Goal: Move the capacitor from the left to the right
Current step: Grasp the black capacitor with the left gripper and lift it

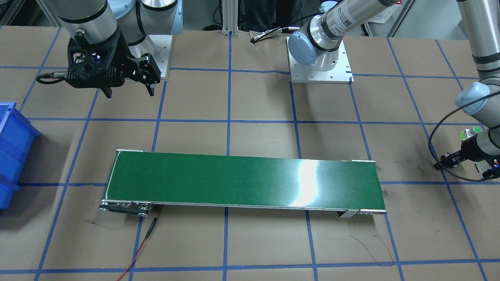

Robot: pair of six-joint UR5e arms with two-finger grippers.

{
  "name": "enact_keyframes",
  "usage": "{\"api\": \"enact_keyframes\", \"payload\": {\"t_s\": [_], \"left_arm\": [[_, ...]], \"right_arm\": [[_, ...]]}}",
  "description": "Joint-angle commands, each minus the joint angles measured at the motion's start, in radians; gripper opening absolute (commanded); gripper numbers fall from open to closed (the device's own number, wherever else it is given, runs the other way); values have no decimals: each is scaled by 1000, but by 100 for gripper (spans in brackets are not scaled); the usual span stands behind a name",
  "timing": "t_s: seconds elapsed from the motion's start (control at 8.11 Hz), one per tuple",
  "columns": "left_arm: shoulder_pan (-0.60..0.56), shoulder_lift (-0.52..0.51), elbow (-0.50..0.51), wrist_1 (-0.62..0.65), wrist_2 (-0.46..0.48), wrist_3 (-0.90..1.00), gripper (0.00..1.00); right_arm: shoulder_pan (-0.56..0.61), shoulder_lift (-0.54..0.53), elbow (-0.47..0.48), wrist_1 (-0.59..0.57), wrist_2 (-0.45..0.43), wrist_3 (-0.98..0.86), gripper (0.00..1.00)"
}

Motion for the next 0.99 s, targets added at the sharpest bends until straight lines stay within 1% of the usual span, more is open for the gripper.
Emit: {"api": "enact_keyframes", "payload": {"t_s": [0.0,0.12,0.25,0.37,0.49,0.62,0.86], "left_arm": [[12,6,-4,2,79,54,100],[17,6,-5,2,77,54,100],[17,6,-2,2,66,52,91],[17,5,-4,0,63,52,42],[17,5,-4,0,62,52,18],[17,6,-4,-4,60,51,0],[17,15,-4,-7,62,51,0]], "right_arm": [[0,0,2,-1,0,0,100],[0,0,0,-1,0,0,100],[0,0,2,0,0,0,100],[0,0,2,-1,0,0,100],[0,0,0,-1,0,-2,100],[-1,2,0,-1,-2,-2,100],[-2,2,0,-1,-2,-2,100]]}}
